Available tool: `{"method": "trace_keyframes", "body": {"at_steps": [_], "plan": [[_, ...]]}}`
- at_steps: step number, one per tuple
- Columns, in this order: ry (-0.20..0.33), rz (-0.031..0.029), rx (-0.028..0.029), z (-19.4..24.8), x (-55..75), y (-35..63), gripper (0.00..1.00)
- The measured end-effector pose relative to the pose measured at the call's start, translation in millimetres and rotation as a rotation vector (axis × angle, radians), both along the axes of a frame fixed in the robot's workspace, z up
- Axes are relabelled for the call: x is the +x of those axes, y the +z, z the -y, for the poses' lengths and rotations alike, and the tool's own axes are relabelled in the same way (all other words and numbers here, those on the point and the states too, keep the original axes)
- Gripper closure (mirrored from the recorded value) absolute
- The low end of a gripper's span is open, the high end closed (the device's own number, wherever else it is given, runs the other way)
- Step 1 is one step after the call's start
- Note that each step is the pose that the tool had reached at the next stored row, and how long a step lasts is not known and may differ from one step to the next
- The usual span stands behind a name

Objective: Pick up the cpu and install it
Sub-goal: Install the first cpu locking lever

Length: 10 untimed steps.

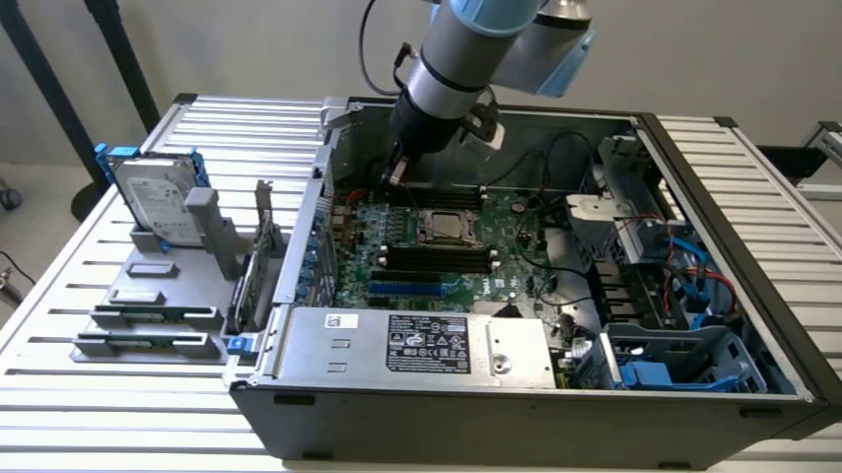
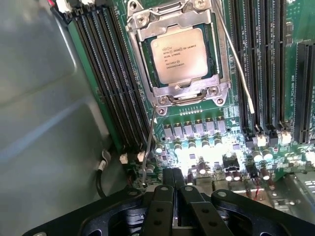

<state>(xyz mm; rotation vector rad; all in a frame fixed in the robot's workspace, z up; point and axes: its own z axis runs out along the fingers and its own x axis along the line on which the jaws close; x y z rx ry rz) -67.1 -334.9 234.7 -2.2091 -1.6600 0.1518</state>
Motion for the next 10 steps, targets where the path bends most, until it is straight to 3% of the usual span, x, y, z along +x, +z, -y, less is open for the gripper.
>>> {"method": "trace_keyframes", "body": {"at_steps": [6, 10], "plan": [[-0.043, -0.0013, -0.0009, 2.3, 0.0, 4.5, 0.89], [-0.054, -0.0011, -0.0095, 4.9, 0.0, 7.1, 0.89]]}}
